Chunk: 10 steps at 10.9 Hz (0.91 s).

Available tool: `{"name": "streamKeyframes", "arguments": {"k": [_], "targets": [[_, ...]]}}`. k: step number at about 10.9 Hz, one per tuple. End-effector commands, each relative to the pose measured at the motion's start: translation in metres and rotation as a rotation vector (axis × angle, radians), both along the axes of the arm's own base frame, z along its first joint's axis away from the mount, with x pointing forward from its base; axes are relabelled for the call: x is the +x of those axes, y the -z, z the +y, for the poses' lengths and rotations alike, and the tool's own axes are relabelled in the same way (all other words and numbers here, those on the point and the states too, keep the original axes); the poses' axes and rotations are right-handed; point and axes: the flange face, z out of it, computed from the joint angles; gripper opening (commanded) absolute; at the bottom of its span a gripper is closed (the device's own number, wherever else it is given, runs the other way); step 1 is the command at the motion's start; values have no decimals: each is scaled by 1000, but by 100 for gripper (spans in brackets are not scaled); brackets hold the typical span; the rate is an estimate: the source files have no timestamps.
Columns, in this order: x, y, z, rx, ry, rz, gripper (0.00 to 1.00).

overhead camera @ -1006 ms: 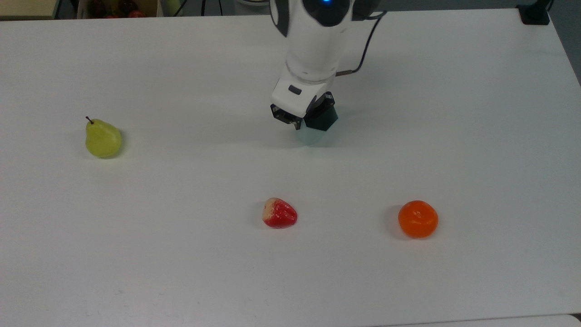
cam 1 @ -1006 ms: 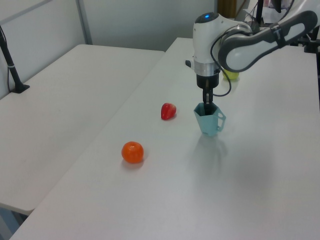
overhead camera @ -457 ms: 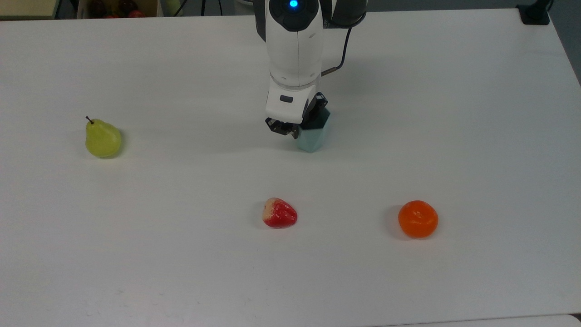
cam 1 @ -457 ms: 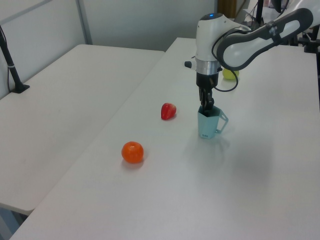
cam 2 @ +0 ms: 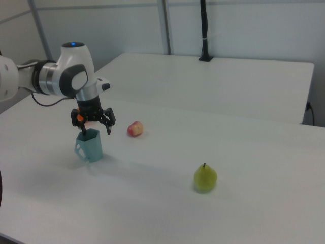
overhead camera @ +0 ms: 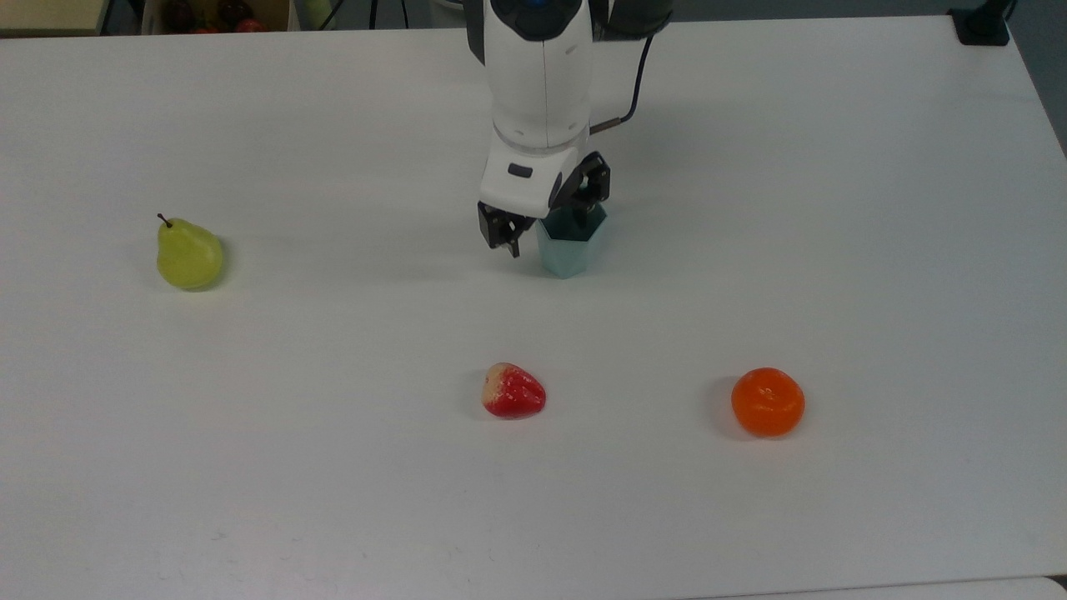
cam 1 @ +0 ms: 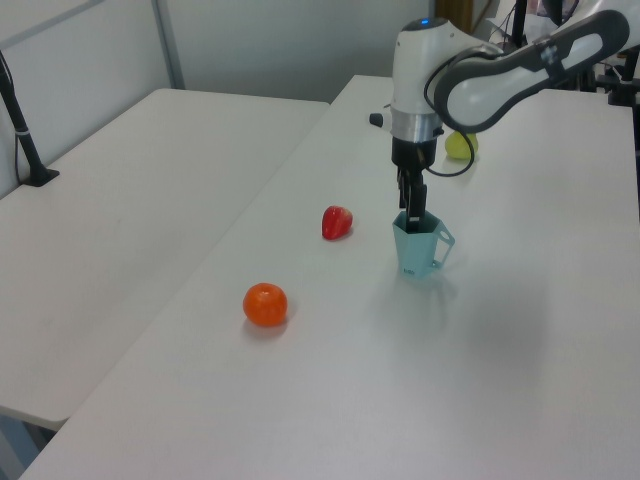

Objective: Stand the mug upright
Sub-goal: 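Open the gripper and lift it off the upright mug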

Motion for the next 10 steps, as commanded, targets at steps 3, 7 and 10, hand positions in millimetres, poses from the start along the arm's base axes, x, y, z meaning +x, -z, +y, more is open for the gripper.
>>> {"name": "streamKeyframes", "arguments": {"k": [3,7,10], "targets": [[-51,-140,-57,-73,276,16,100],[-97,-205,-106,-72,402,53,100],[-95,-221,-125,-66,433,38,100]]}}
